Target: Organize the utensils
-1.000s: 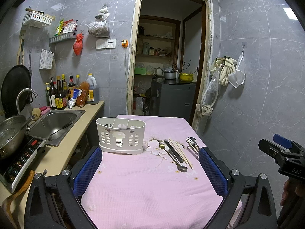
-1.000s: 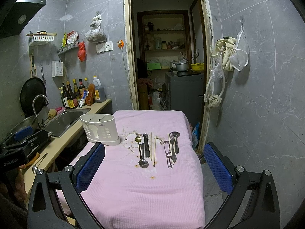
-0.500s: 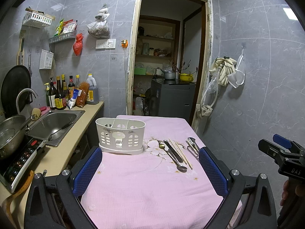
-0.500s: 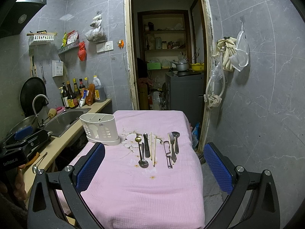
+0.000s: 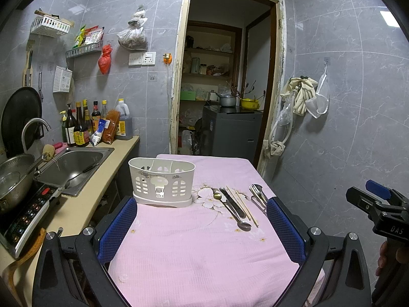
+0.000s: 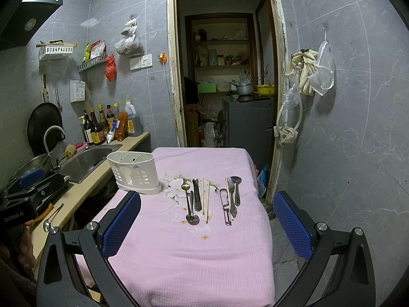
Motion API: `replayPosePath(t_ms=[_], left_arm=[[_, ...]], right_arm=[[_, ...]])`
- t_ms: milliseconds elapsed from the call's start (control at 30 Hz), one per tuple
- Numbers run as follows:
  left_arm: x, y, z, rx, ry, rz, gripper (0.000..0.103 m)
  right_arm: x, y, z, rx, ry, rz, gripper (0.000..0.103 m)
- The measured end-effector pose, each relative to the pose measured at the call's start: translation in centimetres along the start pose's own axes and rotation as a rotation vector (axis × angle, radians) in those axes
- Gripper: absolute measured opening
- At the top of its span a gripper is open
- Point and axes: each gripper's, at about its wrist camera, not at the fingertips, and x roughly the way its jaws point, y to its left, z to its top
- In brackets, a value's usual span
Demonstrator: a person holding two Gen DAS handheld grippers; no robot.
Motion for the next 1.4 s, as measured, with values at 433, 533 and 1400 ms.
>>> replayPosePath(t_ms=[433,533,1400], left_arm=[[0.0,0.0,0.0,0.000,0.000,-0.001,0.102],[0.0,0.0,0.0,-0.001,0.001,-0.001,0.102],[3.3,2.2,2.0,0.010,-0.022,-0.067,0.102]], right_arm=[[0.1,0.2,-0.1,0.000,0.003,0.000,0.102],[0.2,0.2,0.0,-0.001,0.002,0.000,0.102],[1.7,2.7,1.9,0.009,-0.068,-0.058,0.102]])
